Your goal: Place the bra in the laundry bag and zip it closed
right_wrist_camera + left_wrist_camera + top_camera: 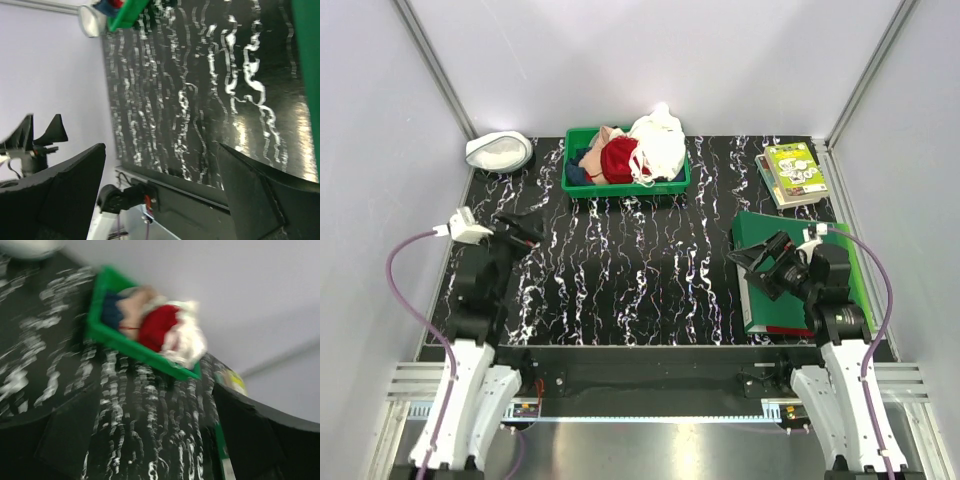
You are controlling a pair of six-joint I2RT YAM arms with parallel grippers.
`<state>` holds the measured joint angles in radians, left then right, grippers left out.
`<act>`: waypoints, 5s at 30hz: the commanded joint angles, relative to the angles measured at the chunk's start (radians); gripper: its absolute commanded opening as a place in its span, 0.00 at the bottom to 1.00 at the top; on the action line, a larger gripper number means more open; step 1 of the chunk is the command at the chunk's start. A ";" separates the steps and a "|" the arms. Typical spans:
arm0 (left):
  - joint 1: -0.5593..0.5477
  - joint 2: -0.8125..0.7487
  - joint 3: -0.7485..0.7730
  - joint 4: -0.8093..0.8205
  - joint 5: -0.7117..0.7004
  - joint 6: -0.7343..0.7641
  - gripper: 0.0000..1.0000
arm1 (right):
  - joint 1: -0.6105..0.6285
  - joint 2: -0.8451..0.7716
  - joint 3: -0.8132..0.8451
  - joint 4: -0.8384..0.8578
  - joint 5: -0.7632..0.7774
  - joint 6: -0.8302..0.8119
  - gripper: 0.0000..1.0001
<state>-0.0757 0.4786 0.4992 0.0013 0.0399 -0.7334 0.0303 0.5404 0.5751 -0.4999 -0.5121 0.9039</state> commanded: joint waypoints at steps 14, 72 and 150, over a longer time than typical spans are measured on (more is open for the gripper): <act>0.270 1.066 0.580 -0.020 -0.219 -0.328 0.96 | -0.003 0.233 0.362 -0.250 0.280 -0.296 1.00; -0.446 0.462 0.028 -0.428 0.135 -0.123 0.04 | 0.538 0.801 0.531 -0.183 -0.006 -0.559 1.00; -0.211 0.538 0.156 -0.509 0.225 -0.079 0.04 | 0.907 1.544 1.414 -0.238 0.106 -0.378 0.02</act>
<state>-0.2928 0.9356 0.6964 -0.7635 0.0849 -0.7856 0.9466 2.1746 1.9369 -0.7593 -0.3367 0.4896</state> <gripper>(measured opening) 0.070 0.036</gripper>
